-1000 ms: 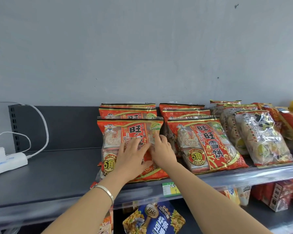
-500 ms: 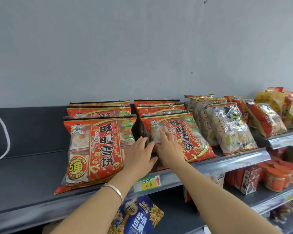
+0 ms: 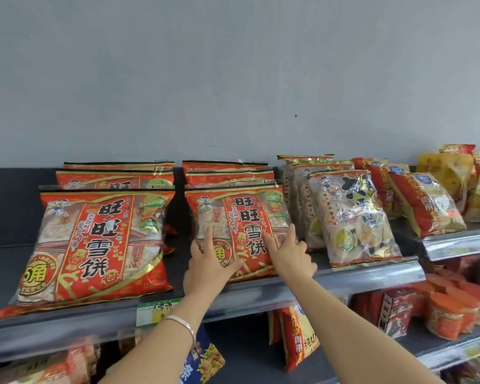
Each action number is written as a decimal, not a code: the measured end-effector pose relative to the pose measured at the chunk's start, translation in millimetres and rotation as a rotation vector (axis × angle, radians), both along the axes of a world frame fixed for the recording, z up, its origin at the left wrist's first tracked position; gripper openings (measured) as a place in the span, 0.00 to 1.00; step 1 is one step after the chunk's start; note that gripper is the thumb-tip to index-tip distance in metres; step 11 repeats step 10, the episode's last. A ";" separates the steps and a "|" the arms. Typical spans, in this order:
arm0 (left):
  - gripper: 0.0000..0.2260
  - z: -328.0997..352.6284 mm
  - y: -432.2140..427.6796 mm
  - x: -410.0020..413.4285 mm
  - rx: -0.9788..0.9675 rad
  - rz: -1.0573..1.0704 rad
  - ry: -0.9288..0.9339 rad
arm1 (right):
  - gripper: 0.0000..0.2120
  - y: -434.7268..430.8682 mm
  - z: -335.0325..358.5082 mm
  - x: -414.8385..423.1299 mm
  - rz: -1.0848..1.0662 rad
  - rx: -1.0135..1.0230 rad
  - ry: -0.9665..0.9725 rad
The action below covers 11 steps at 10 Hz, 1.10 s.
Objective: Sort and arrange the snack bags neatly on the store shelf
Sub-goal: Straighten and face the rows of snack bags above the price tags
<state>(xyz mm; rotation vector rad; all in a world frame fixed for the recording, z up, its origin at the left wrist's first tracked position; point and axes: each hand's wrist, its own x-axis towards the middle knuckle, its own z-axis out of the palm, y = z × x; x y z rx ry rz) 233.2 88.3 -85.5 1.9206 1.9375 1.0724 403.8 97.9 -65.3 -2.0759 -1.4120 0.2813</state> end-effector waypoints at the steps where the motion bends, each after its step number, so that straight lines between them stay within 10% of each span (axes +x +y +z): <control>1: 0.46 -3.7 2.9 0.2 0.042 0.045 0.029 | 0.37 1.7 -12.1 2.2 0.076 0.097 -0.119; 6: 0.43 -1.0 6.1 6.9 -0.121 0.132 0.190 | 0.32 8.6 -24.6 8.1 0.190 0.094 -0.129; 11: 0.24 46.3 -16.0 -4.9 0.254 -0.010 0.215 | 0.28 -10.2 1.9 8.6 0.311 0.327 -0.243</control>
